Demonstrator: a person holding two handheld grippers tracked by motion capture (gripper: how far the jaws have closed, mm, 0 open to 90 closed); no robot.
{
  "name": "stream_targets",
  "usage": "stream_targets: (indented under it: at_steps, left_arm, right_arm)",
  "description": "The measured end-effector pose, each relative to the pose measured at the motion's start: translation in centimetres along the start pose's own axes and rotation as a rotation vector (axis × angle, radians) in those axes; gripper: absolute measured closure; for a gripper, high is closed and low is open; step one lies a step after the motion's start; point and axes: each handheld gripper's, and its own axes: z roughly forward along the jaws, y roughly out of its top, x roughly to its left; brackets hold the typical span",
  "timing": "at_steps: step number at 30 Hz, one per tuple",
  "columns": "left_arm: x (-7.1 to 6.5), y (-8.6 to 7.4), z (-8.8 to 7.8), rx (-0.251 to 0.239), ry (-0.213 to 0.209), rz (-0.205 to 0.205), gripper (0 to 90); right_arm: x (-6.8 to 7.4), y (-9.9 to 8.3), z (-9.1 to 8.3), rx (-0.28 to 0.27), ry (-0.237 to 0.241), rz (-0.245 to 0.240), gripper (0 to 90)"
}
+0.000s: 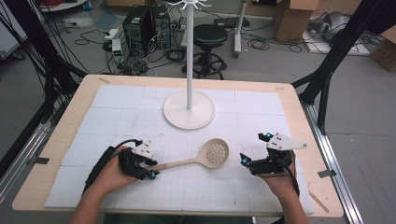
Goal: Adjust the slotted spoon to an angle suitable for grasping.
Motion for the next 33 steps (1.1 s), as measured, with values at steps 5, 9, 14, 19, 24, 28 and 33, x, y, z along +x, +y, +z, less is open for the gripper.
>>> stream_targets:
  at_steps: [5, 9, 14, 19, 24, 28, 33]
  left_arm:
    - [0.3, 0.3, 0.3, -0.009, -0.031, 0.007, 69.9]
    - [0.4, 1.0, 0.9, -0.015, -0.043, 0.037, 70.0]
    - [0.2, 2.5, 2.1, -0.028, -0.062, 0.058, 70.0]
    - [0.0, 4.5, 3.5, -0.025, -0.062, 0.093, 69.9]
    - [-0.2, 5.9, 4.7, -0.034, -0.053, 0.109, 65.6]
    - [0.0, 4.8, 3.7, -0.034, -0.033, 0.072, 53.8]
    - [0.0, 1.9, 1.4, -0.038, -0.013, 0.036, 51.3]
  right_arm:
    - [-0.1, 0.1, 0.1, -0.003, 0.003, -0.004, 0.4]
    - [-0.1, 0.2, -0.1, -0.01, 0.003, -0.003, 0.4]
    - [-0.1, 0.5, -0.3, -0.025, 0.008, -0.011, 0.4]
    - [0.1, 0.7, -0.2, -0.027, 0.013, -0.015, 0.4]
    - [0.2, 0.7, -0.3, -0.026, 0.014, -0.017, 0.4]
    - [0.1, 0.8, -0.5, -0.036, 0.014, -0.015, 0.4]
    - [0.1, 0.8, -0.5, -0.037, 0.016, -0.018, 0.4]
